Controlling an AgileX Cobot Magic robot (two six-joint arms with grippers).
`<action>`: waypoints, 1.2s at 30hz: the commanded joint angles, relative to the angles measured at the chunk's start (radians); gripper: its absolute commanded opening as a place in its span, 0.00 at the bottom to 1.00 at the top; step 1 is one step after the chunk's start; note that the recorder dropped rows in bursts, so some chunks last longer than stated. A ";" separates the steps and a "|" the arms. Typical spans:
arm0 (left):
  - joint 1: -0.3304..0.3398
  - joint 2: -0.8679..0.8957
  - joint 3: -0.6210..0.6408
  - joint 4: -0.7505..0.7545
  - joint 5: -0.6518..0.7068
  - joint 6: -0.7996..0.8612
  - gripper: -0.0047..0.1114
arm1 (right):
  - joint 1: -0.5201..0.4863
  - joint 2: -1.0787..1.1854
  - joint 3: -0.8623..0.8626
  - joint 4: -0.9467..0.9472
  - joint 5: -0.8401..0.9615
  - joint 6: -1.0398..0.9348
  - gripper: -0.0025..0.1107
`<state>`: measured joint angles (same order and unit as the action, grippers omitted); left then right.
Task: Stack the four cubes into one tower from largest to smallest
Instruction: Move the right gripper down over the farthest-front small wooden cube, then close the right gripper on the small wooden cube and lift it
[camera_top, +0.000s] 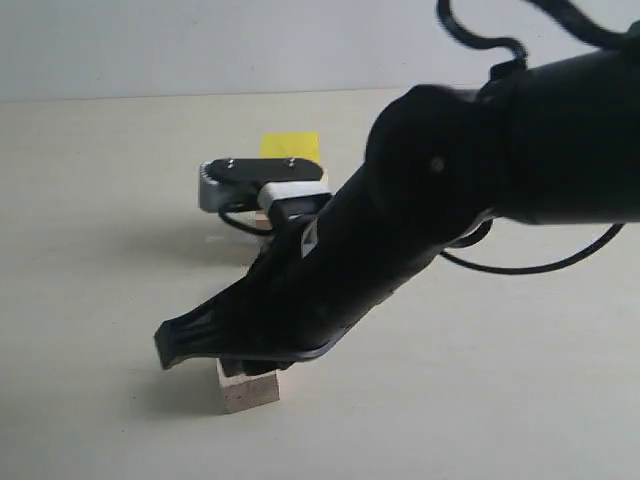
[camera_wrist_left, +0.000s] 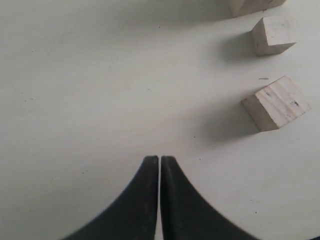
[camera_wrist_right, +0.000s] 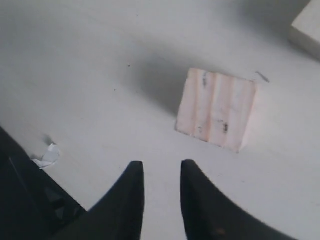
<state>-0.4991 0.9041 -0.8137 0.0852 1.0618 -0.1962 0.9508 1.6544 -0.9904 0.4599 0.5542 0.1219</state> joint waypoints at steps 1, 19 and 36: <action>0.001 -0.009 0.002 0.045 0.008 0.002 0.08 | 0.038 0.033 -0.040 -0.052 -0.072 0.136 0.27; 0.001 -0.014 0.002 0.091 -0.001 0.002 0.08 | 0.061 0.124 -0.323 -0.493 0.266 0.489 0.36; 0.001 -0.014 0.002 0.050 -0.011 0.009 0.08 | 0.061 0.267 -0.323 -0.439 0.243 0.509 0.60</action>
<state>-0.4991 0.8947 -0.8137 0.1454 1.0613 -0.1921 1.0113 1.8978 -1.3065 0.0320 0.8142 0.6239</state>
